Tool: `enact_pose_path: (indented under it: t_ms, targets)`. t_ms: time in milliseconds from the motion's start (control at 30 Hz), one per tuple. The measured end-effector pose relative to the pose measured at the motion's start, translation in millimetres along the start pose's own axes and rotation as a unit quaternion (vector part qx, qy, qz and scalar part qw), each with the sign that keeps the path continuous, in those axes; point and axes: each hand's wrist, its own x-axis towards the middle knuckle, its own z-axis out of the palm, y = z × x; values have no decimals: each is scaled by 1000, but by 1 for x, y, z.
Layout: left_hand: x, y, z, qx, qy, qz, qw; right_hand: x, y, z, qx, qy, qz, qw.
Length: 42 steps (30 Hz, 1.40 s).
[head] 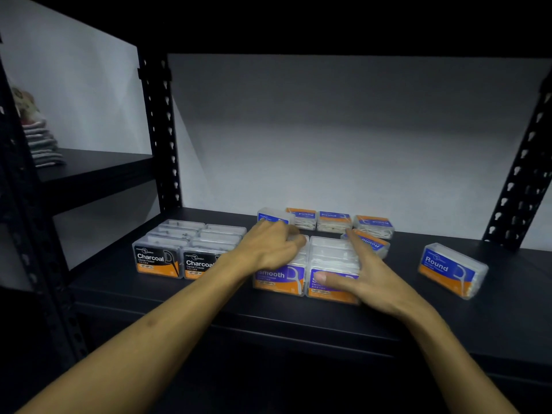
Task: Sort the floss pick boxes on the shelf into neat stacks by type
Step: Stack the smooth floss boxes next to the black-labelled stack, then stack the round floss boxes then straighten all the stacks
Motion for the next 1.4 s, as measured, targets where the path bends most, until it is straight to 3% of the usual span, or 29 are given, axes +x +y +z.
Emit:
enact_pose_path:
  t_ms: [200, 400, 600, 1400]
  targets:
    - [-1, 7, -35, -139, -4, 18, 990, 4, 5, -21, 11, -34, -3, 999]
    - [-17, 3, -5, 55, -19, 67, 996, 11, 12, -16, -9, -45, -25, 999]
    - [-24, 2, 11, 26, 41, 70, 996, 13, 13, -13, -38, -35, -38, 998]
    - [-26, 5, 7, 41, 42, 61, 996, 1, 9, -10, -42, -7, -55, 998]
